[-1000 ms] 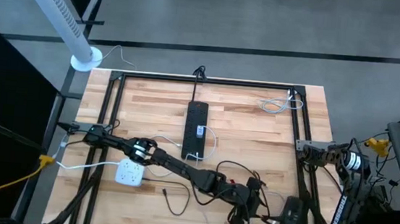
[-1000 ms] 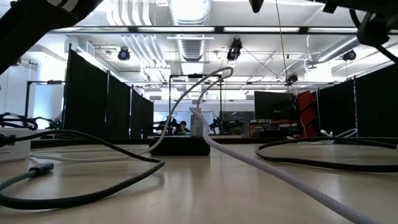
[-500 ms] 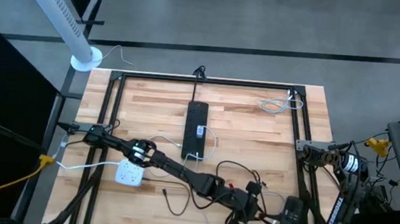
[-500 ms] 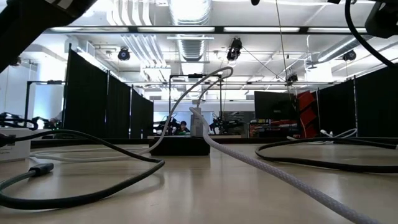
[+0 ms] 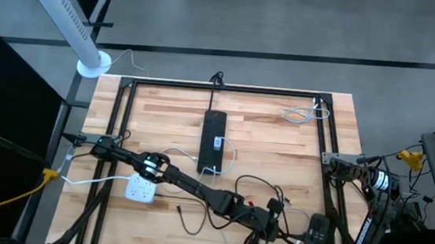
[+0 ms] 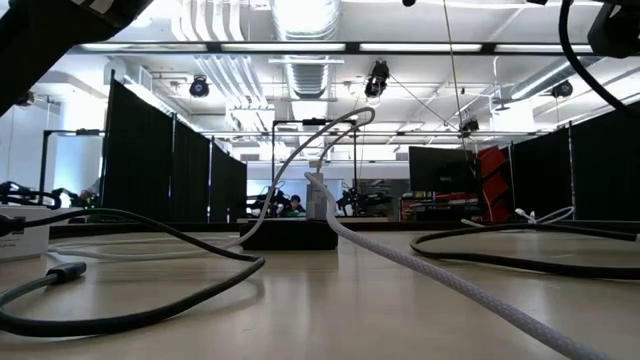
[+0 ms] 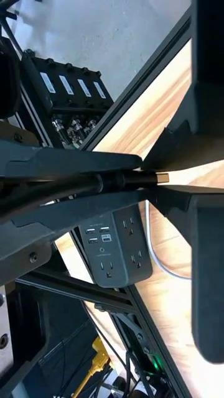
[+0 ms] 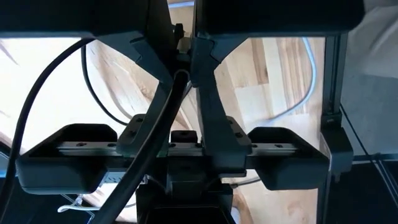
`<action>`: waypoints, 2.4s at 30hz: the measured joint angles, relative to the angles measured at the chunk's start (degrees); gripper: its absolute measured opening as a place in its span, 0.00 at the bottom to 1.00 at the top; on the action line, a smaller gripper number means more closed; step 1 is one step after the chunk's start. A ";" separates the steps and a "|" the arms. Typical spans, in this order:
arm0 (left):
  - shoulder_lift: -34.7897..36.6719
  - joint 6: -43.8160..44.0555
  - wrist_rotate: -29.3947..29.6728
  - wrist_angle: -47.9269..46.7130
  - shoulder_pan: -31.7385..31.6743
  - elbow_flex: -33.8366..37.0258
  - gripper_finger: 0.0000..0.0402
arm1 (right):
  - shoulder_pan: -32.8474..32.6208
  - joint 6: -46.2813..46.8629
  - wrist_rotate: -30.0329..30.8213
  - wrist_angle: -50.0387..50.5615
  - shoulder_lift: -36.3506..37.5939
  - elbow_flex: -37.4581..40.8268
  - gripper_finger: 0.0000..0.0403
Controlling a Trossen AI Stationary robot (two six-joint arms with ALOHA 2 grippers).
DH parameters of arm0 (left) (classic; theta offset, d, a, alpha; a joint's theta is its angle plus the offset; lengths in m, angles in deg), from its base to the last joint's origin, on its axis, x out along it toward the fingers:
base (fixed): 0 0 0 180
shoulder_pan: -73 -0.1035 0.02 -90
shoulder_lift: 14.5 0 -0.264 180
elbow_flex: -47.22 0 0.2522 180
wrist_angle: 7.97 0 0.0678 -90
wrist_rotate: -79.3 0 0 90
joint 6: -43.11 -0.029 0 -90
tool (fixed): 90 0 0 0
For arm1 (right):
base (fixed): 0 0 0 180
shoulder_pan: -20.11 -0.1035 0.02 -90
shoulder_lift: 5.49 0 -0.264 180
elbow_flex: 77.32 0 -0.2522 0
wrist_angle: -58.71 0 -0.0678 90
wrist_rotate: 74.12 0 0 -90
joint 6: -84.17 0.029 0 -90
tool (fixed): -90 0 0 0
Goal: Insert USB
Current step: Insert the black charger cable into the bottom black outlet extension
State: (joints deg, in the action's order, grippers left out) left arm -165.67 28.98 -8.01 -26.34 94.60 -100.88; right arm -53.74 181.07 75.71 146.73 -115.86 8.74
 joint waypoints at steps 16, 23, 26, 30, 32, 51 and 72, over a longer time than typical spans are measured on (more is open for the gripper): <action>0.11 -0.06 0.27 -0.67 0.08 0.00 0.02 | 0.00 0.12 -0.31 -0.14 -0.08 0.00 0.04; 1.83 -0.57 0.09 -7.82 0.11 0.00 0.01 | 0.13 -5.09 -3.19 -0.50 -0.13 0.00 0.09; 2.79 -0.49 -0.61 -11.74 0.33 0.00 0.01 | 0.13 -7.73 -3.92 -0.44 -0.13 0.02 0.21; 4.01 0.21 -3.99 -16.39 0.60 0.00 0.01 | 0.43 -12.29 -6.20 -0.34 -0.13 0.09 0.40; 4.73 0.84 -5.66 -19.76 0.63 0.00 0.01 | 0.66 -18.95 -10.45 -1.43 -0.13 0.09 0.47; 5.92 8.72 -37.01 -45.16 -4.55 1.01 0.01 | 12.73 -107.42 -15.17 -32.59 -2.07 -5.31 0.52; 5.92 10.21 -38.37 -45.76 -4.63 1.03 0.01 | 15.28 -121.69 -4.63 -33.06 -7.52 -5.51 0.11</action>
State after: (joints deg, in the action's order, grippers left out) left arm -159.75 39.19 -46.38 -72.10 89.97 -99.86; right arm -38.46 59.38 71.09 113.67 -123.38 3.23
